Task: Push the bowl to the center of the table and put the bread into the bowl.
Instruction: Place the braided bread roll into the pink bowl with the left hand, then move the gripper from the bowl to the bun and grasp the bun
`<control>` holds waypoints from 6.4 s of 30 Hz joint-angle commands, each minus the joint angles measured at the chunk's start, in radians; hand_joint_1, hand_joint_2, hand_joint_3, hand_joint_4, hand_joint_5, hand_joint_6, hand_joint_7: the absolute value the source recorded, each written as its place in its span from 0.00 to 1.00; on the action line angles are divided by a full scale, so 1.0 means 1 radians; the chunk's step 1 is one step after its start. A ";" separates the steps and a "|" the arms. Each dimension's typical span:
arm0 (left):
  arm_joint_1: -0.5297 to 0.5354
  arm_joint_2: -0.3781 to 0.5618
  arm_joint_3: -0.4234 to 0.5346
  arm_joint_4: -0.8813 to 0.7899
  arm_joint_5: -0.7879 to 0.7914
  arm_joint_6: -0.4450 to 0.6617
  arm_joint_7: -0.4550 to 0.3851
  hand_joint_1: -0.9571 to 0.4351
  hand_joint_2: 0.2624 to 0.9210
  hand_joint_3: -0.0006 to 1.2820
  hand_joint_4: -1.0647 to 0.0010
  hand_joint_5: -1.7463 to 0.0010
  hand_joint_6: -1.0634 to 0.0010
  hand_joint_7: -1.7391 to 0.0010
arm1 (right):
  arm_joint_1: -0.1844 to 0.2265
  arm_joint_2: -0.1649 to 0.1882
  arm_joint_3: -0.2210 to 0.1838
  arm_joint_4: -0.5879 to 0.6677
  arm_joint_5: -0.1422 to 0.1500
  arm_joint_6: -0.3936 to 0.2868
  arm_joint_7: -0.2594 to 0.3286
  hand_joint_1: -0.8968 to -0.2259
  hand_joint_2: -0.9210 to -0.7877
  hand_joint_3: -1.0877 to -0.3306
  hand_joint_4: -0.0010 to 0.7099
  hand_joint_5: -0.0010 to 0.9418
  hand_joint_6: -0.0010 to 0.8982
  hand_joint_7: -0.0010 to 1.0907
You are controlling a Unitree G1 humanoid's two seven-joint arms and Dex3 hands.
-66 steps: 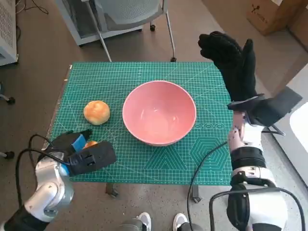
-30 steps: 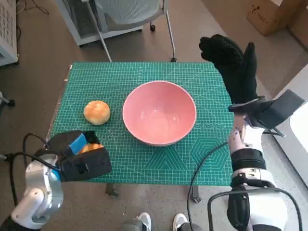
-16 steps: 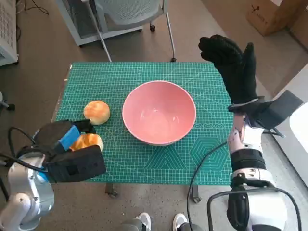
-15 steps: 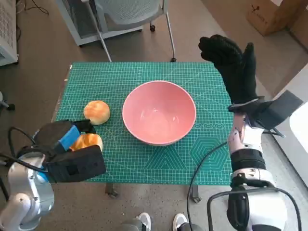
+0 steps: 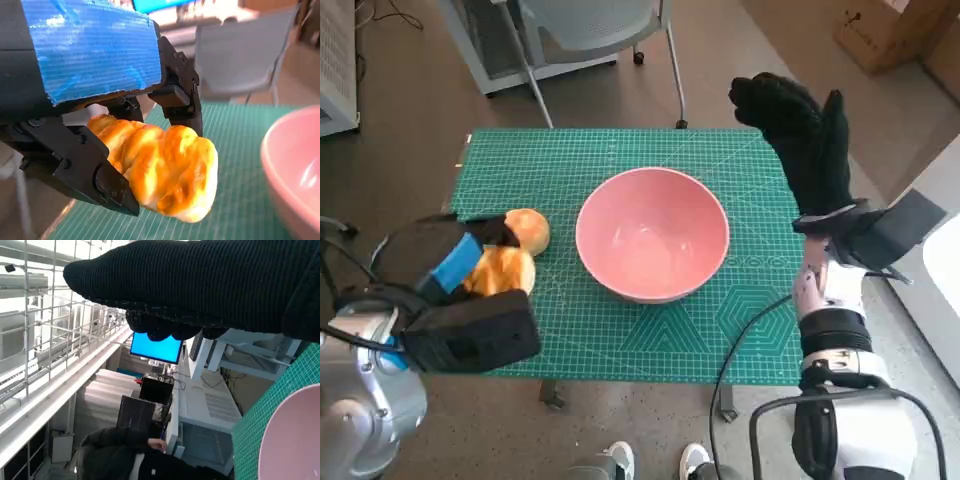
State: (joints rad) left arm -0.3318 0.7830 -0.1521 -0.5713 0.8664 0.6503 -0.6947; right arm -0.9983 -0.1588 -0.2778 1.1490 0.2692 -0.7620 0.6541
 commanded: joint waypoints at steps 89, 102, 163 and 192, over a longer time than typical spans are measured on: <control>-0.566 -0.295 -0.250 0.907 -0.159 -0.474 0.230 0.39 0.82 0.00 1.00 1.00 0.82 0.99 | 0.087 0.009 0.005 0.036 -0.013 -0.065 -0.001 0.36 0.00 0.49 0.26 0.00 0.35 0.01; -0.337 -0.123 -0.059 0.433 -0.124 -0.255 0.098 0.53 0.77 0.00 1.00 1.00 0.78 0.99 | 0.068 0.012 0.003 0.025 0.002 -0.026 0.023 0.37 0.00 0.52 0.26 0.00 0.36 0.01; -0.378 -0.171 -0.160 0.866 -0.098 -0.266 0.227 0.79 0.78 0.01 1.00 1.00 0.81 1.00 | 0.024 -0.031 -0.016 0.060 -0.002 0.037 0.081 0.31 0.00 0.51 0.29 0.01 0.36 0.00; -0.618 -0.304 -0.327 1.543 -0.081 -0.356 0.346 0.80 0.95 0.09 1.00 1.00 0.84 1.00 | 0.045 -0.047 -0.038 0.059 0.001 0.025 0.075 0.35 0.00 0.56 0.30 0.00 0.38 0.01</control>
State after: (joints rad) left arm -0.9319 0.4829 -0.4822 0.9202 0.8059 0.3113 -0.3553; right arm -0.9829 -0.1966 -0.3104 1.1961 0.2707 -0.7448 0.7308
